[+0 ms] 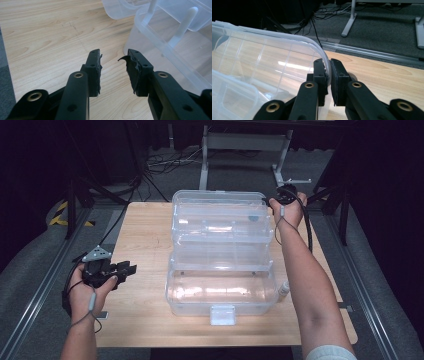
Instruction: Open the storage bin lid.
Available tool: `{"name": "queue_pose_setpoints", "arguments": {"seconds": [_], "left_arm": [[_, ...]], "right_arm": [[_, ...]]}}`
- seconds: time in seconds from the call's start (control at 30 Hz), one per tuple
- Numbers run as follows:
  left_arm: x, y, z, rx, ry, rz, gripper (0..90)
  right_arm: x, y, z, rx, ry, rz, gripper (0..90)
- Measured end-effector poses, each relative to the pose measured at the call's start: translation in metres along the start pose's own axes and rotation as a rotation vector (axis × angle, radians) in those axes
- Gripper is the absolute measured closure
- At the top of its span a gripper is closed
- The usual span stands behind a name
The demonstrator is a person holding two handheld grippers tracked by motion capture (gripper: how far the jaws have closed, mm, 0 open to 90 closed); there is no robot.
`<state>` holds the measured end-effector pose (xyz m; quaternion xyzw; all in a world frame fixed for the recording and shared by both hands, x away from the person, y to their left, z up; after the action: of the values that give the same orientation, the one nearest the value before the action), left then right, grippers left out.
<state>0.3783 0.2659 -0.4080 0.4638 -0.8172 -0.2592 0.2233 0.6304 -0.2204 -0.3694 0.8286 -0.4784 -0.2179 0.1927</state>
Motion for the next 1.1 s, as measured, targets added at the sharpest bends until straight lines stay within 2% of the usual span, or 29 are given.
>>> {"name": "queue_pose_setpoints", "arguments": {"seconds": [1.1], "left_arm": [[-0.004,-0.001,0.004,-0.008,0.009,-0.001,64.3]], "right_arm": [[0.008,-0.02,0.014,-0.016,-0.078,0.0,84.1]]}}
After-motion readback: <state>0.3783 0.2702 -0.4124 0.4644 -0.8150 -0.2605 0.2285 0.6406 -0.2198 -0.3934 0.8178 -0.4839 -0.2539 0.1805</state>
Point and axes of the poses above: each handheld gripper's, and its own axes: y roughly backward along the jaws, z roughly out of its underside, x roughly to its right, the point moved 5 cm from there along -y, roughly forward along the jaws, and after that the axes turned 3 degrees about -z, right-handed, at the moved point
